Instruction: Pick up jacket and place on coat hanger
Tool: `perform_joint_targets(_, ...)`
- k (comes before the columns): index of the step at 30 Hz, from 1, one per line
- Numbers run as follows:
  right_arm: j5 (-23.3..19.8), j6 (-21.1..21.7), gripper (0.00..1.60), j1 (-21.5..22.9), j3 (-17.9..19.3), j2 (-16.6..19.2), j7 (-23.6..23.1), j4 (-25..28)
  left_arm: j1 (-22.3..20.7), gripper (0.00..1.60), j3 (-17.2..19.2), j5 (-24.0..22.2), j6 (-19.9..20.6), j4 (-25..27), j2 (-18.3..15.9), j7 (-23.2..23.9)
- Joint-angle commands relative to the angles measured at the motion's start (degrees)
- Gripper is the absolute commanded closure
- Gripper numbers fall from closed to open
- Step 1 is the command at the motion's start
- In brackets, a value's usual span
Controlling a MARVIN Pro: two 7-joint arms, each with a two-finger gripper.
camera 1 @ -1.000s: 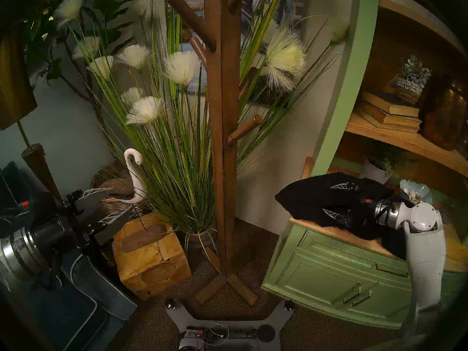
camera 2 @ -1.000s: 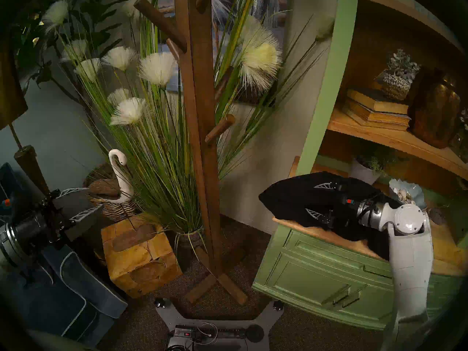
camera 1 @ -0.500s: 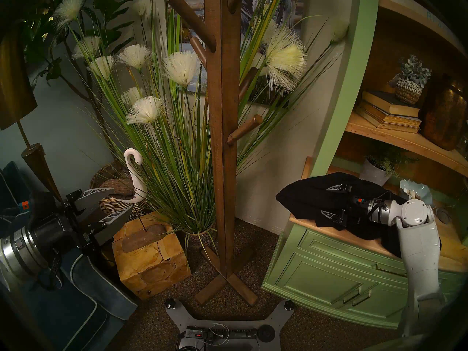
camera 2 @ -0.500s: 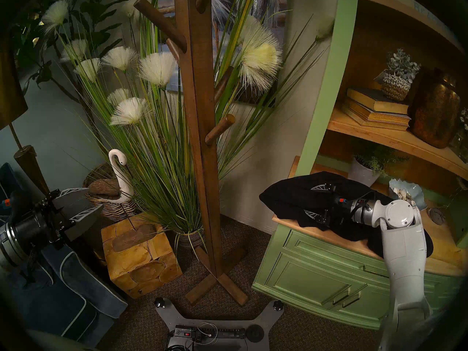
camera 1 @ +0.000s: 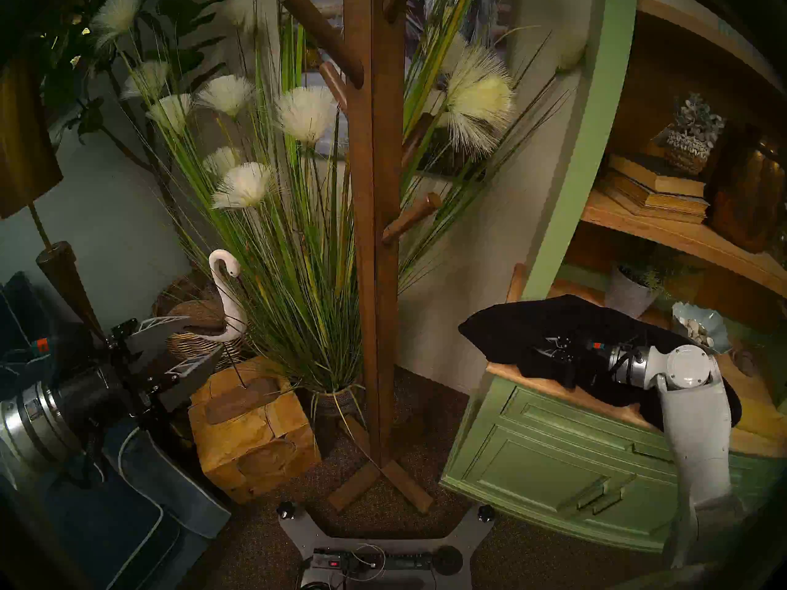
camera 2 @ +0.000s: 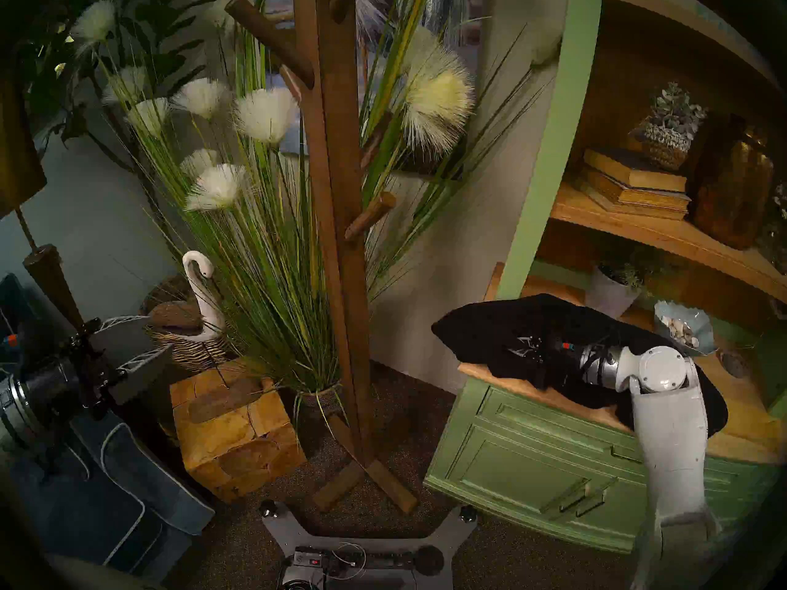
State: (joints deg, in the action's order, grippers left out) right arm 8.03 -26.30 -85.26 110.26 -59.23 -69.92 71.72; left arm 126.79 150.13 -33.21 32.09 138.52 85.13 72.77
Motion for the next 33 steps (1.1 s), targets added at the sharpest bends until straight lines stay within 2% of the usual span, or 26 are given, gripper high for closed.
perform_joint_targets(1,-2.9,-2.6,1.6,-2.4,3.3,1.1,-0.8,-2.4,-0.2,0.0,0.1,-0.7,0.1,0.6,0.0,0.5)
perform_joint_targets(5,-5.5,-6.5,1.6,-5.0,5.7,-0.1,-0.3,-2.1,-0.2,0.0,0.0,-0.7,0.1,0.6,0.0,0.5)
perform_joint_targets(6,-8.4,-8.4,1.6,-5.7,6.2,-0.4,-2.3,-2.0,-0.2,0.0,0.0,-0.7,0.1,0.6,0.0,0.5)
perform_joint_targets(9,-10.3,-9.1,1.6,-8.0,7.0,-1.7,-3.4,0.7,-0.2,0.0,0.0,-0.7,0.1,0.6,0.0,0.5)
perform_joint_targets(12,-14.6,-9.1,1.6,-9.8,8.1,-3.4,-4.5,4.7,-0.2,0.0,0.0,-0.6,0.1,0.6,0.0,0.4)
perform_joint_targets(16,-18.6,-12.0,1.6,-10.2,7.0,-3.5,-5.2,6.4,-0.2,0.0,0.0,-0.6,0.1,0.6,0.0,0.4)
perform_joint_targets(21,-23.0,-14.2,1.6,-11.2,5.6,-3.7,-3.1,9.9,-0.2,0.0,0.0,-0.5,0.0,0.6,0.0,0.4)
perform_joint_targets(33,-28.1,-16.4,1.6,-16.0,1.2,-1.8,1.6,17.6,-0.2,0.0,0.0,-0.5,0.0,0.6,0.0,0.4)
